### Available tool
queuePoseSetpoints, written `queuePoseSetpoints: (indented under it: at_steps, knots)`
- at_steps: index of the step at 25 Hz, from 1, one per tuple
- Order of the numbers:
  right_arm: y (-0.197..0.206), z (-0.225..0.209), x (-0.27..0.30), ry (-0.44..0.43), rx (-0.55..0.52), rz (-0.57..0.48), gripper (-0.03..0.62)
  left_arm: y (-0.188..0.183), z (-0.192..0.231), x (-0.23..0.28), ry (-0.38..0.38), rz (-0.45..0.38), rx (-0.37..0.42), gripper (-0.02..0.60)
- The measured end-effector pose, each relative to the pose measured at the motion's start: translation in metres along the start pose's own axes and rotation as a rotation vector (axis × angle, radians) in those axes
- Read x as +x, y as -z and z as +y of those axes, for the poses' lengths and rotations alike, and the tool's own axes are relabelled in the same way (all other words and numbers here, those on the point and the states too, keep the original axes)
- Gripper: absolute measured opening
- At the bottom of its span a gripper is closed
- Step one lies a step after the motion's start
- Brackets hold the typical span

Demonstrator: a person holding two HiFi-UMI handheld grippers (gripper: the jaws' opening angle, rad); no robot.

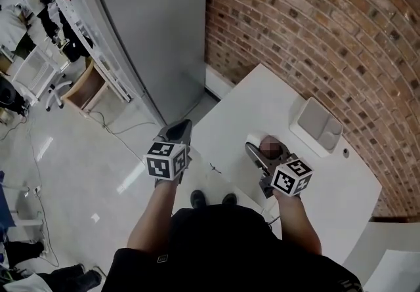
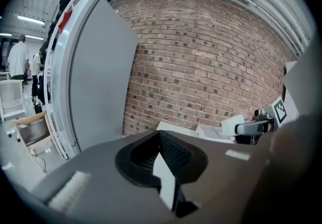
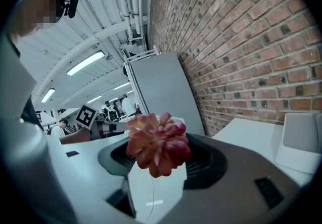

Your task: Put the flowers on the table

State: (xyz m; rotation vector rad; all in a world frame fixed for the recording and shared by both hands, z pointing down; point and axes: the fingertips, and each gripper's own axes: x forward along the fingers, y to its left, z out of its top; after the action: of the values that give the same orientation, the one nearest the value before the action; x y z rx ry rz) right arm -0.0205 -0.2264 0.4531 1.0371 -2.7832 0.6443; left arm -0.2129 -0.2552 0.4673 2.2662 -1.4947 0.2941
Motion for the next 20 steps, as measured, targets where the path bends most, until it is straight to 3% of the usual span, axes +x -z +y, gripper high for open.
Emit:
queuePoseSetpoints:
  at_steps: [10, 15, 20]
  knots:
    - [0.001, -0.061, -0.052, 0.021, 0.011, -0.014, 0.25, -0.001, -0.077, 0.046, 0.044, 0.037, 0.073, 0.011]
    - [0.005, -0.084, -0.056, 0.04, 0.027, -0.001, 0.25, -0.003, -0.078, 0.067, 0.042, 0.055, 0.078, 0.011]
    - [0.001, -0.114, -0.039, 0.082, 0.049, 0.024, 0.25, -0.016, -0.077, 0.105, 0.089, 0.066, 0.1, 0.011]
